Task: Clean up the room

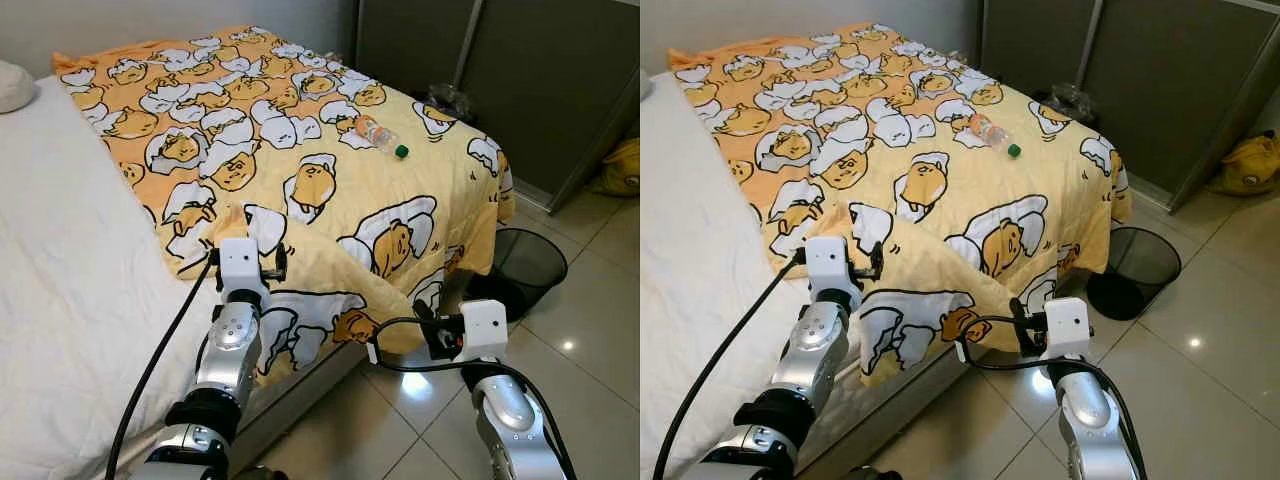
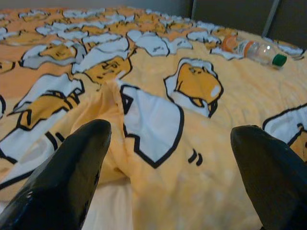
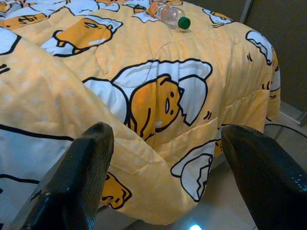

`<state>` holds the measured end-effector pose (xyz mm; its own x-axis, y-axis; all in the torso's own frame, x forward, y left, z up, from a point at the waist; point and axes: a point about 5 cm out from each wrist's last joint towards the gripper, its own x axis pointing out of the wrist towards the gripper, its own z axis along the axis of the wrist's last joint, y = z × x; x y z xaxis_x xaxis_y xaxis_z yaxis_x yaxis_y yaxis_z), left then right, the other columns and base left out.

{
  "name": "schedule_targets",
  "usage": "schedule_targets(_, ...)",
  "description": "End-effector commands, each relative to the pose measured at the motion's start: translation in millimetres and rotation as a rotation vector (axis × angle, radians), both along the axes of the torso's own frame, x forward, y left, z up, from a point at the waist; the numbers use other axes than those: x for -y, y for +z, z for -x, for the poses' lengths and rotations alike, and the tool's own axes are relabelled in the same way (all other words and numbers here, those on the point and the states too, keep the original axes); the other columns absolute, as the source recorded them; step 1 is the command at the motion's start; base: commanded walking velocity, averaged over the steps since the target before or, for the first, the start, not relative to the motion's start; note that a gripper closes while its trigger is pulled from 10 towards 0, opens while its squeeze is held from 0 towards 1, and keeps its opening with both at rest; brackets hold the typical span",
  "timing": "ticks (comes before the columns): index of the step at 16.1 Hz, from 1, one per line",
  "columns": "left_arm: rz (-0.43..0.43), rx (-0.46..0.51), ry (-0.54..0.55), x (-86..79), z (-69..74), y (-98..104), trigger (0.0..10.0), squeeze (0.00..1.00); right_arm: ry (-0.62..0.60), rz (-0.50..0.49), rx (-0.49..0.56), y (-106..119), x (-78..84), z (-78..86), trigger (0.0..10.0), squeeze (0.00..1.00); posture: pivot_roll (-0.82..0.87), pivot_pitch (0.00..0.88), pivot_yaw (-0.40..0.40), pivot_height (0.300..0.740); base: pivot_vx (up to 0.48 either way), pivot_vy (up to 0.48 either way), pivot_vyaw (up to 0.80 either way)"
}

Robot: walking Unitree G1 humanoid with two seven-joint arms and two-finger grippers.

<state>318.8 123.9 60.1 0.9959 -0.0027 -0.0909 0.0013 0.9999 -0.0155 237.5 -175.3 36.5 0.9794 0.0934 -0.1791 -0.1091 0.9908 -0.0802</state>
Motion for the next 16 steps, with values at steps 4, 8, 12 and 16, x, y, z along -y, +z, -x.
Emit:
schedule_targets(4,-0.038,-0.233,-0.037,3.3,-5.3,-23,10.0,0.0,0.023,-0.008,0.0,4,-4.2,0.9,10.0,0.0,-0.21,0.013,0.053,0.74,0.0,0.0,0.0)
schedule_targets(8,-0.076,-0.224,0.031,-1.3,-12.4,-18,10.0,0.0,0.044,0.03,-0.049,2,5.9,33.0,10.0,0.0,-0.27,0.094,0.023,0.74,0.0,0.0,0.0)
schedule_targets(12,-0.073,-0.267,0.064,-4.0,-7.0,-27,10.0,0.0,0.072,0.057,-0.067,2,7.3,41.5,10.0,0.0,-0.28,0.126,0.009,0.74,0.0,0.0,0.0)
schedule_targets(16,-0.073,-0.267,0.064,-4.0,-7.0,-27,10.0,0.0,0.072,0.057,-0.067,2,7.3,41.5,10.0,0.0,-0.28,0.126,0.009,0.74,0.0,0.0,0.0)
